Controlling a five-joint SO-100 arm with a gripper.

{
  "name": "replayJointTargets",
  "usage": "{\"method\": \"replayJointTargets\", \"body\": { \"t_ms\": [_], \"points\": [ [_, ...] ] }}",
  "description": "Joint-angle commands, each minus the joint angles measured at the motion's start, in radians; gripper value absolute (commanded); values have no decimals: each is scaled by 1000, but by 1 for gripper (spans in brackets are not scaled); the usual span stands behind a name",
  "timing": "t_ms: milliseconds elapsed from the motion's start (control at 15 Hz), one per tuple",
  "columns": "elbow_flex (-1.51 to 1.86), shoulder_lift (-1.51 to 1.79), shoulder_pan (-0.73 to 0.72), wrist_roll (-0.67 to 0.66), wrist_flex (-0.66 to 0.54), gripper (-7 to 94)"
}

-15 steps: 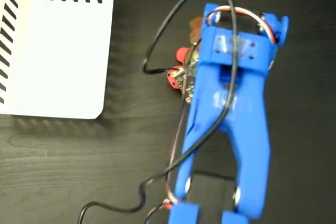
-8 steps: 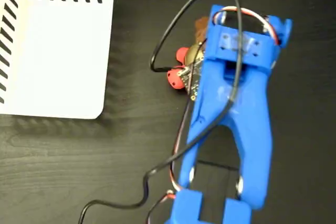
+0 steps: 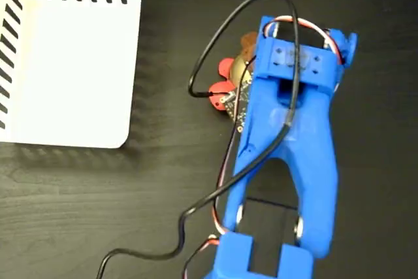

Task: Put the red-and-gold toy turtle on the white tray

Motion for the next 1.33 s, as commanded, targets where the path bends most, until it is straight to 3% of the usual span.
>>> {"method": "replayJointTargets", "body": {
  "t_ms": [0,200,333,467,800,1267],
  "points": [
    [3,28,8,-8,-14,54],
    [26,28,5,-8,-46,45],
    [26,28,5,-6,-49,29],
    [21,32,-12,5,-57,0],
    [-28,92,-21,89,21,0],
    [-477,270,-207,476,445,0]
  ]
}}
